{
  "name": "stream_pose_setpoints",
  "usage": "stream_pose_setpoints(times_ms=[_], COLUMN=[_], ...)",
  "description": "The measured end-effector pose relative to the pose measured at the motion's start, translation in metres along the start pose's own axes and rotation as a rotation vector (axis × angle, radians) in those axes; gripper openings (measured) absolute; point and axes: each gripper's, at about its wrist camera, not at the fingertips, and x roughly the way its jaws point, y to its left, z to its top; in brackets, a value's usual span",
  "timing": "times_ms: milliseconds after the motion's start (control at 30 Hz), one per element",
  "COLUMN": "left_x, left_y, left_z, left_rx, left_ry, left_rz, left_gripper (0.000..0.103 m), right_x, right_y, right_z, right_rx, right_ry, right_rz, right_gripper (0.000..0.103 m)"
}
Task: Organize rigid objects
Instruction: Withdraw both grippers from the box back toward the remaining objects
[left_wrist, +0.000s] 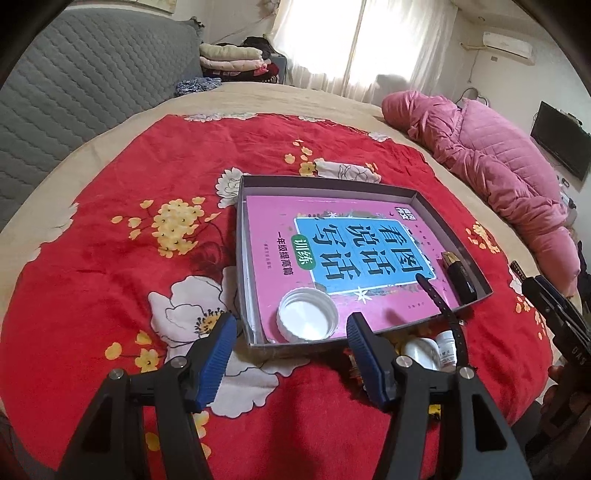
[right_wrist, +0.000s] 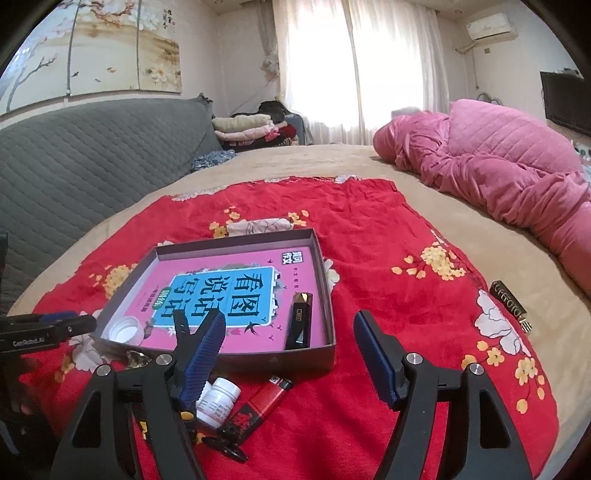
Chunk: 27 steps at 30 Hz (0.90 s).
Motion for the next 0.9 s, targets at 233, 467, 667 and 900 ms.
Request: stream_pose_setpoints(times_ms=[233,467,667,900], left_x=[-0.009,-0.018,-0.027,-0.035], left_y=[-0.002,-0.006,-0.014,-0.021], left_z=[-0.002,-0.003,-0.005,-0.006], left_rx=[0.005,0.014,0.029,0.046], left_ry=[-0.013,-0.025,-0.030,-0.035], left_rz=[0.003,-0.003,-0.015,-0.025], left_gripper=[0.062,0.062,0.062,0.062], right_x=[-0.010,-0.022,-0.030,-0.036], right_y=[0.003,0.006,0.005,0.005], right_z=[0.004,0.008,0.009,0.010], right_rx=[-0.006,-0.020,-0.022,-0.023], right_ry=[-0.028,-0.064,-0.086,-0.092], right_rz=[0.011,0.009,0.011,0.013], right_gripper=[0.074,0.074,0.074,0.074])
